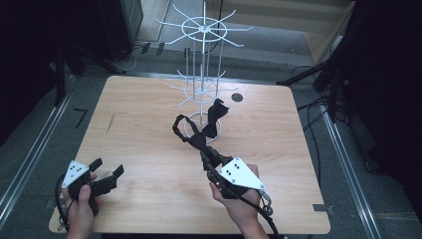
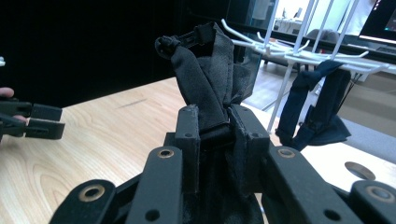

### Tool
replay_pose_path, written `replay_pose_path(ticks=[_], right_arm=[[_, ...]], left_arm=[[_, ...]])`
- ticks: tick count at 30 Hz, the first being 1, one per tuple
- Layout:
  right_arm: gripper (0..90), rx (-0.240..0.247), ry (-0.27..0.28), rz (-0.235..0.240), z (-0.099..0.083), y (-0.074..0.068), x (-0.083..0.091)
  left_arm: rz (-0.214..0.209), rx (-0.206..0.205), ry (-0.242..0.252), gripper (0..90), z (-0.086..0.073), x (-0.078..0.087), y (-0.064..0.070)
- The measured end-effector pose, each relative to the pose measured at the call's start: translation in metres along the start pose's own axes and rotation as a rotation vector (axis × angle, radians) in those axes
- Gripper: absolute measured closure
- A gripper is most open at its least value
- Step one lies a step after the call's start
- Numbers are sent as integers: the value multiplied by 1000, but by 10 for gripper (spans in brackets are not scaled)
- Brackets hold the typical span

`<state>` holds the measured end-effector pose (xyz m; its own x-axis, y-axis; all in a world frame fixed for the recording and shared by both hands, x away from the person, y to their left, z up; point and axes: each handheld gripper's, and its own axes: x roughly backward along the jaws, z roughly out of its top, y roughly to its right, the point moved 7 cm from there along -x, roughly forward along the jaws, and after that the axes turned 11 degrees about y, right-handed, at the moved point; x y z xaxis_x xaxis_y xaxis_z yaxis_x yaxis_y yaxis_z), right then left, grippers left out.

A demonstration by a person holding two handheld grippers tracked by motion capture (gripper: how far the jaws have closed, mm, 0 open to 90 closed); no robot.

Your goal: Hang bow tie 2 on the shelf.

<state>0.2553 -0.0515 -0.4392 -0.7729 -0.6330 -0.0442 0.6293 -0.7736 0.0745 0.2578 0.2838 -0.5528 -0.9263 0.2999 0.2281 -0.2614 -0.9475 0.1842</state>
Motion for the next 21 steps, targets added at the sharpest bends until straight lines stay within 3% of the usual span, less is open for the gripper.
replay_pose_path(ticks=[21], right_arm=[[757,4,48,-42,19,15,-4]], left_arm=[[-1,-1,1,141,0,0,0]])
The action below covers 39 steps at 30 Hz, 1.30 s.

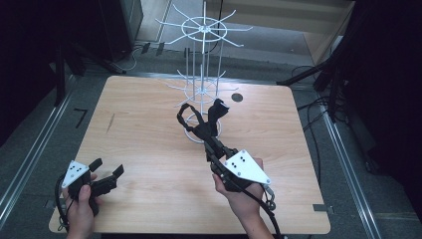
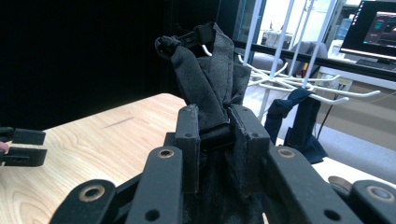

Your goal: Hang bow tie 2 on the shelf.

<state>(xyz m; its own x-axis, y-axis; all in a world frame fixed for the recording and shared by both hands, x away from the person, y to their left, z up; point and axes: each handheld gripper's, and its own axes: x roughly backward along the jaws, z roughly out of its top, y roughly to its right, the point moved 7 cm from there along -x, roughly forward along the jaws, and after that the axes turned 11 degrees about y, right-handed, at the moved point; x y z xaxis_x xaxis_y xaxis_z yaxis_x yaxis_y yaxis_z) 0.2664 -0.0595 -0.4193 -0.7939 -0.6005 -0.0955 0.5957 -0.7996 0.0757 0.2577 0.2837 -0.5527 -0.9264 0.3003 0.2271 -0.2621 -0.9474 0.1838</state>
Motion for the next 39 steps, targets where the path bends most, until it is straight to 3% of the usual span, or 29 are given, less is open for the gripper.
replay_pose_path(ticks=[26,39], right_arm=[[757,-22,-20,-47,-10,17,-1],[757,-25,-22,-52,-11,20,-1]], left_arm=[[0,-2,6,144,0,0,0],[5,-35,78,146,4,3,1]])
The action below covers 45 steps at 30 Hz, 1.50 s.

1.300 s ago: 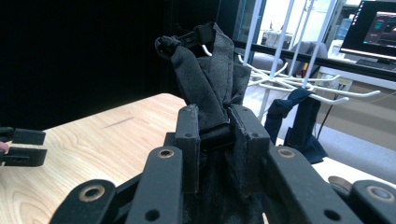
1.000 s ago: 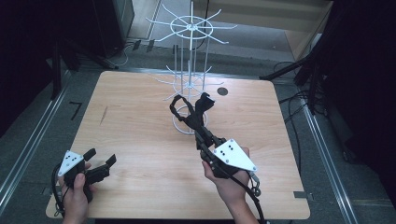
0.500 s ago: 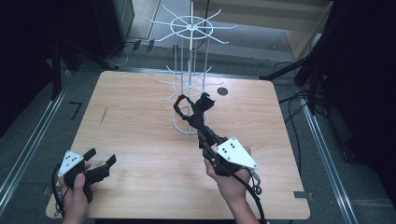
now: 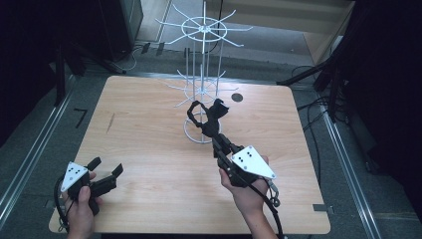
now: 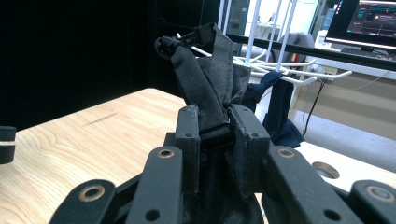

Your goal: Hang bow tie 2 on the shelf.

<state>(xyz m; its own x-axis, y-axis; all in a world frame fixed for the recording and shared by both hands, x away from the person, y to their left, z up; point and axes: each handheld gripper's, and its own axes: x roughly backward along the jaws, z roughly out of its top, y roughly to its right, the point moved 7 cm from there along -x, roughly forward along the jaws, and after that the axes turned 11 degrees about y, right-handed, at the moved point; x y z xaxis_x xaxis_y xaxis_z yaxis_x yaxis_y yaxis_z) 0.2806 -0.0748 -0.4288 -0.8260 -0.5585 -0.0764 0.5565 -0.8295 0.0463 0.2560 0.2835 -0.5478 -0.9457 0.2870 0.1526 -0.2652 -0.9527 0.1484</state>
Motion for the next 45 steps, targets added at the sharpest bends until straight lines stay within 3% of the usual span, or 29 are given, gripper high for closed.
replay_pose_path(ticks=[5,11,15,24,45], right_arm=[[756,0,2,0,0,1,-1],[757,-4,-1,-2,0,1,-1],[757,-4,-2,-2,-1,2,-1],[757,-4,-4,-7,-2,4,-1],[756,-15,-25,-25,-12,10,-6]], left_arm=[[5,-43,45,146,3,2,2],[50,-107,105,146,5,2,2],[62,-123,119,145,6,2,2],[66,-128,85,145,4,-1,3],[63,-108,87,145,5,-1,2]])
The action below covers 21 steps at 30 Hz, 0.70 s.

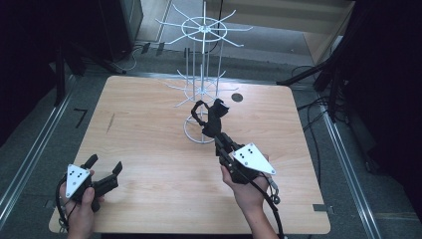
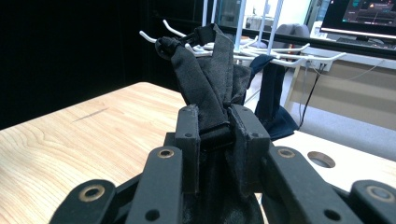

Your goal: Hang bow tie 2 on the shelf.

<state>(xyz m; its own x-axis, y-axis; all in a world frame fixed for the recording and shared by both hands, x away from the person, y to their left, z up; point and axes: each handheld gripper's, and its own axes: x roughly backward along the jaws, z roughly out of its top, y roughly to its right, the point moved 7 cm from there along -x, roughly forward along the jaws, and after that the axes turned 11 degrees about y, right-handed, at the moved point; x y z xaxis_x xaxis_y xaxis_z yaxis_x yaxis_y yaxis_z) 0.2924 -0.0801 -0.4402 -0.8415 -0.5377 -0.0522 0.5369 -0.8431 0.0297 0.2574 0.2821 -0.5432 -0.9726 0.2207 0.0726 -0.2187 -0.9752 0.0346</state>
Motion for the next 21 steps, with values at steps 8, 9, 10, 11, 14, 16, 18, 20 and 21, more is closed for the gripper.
replay_pose_path(ticks=[8,9,10,11,14,16,18,20,21], right_arm=[[756,-6,-18,-3,-6,0,-6],[756,-5,-19,-5,-7,1,-7],[756,-4,-19,-6,-8,2,-8],[756,-7,-23,-6,-8,2,-8],[756,-7,-25,-10,-10,3,-10],[757,-7,-29,-11,-11,3,-11],[757,-8,-33,-11,-12,3,-12],[757,-2,-34,-14,-14,4,-13],[756,-4,-39,-14,-14,3,-14]], left_arm=[[-1,2,-1,145,0,0,0],[-1,2,-1,145,0,0,0],[-1,3,-1,145,0,0,0],[-2,3,-1,145,0,0,0],[-2,3,-1,145,0,0,0],[-2,2,0,145,0,0,0],[-2,1,-1,145,0,0,0],[-1,2,0,145,0,0,0],[-1,0,-1,145,0,0,0]])
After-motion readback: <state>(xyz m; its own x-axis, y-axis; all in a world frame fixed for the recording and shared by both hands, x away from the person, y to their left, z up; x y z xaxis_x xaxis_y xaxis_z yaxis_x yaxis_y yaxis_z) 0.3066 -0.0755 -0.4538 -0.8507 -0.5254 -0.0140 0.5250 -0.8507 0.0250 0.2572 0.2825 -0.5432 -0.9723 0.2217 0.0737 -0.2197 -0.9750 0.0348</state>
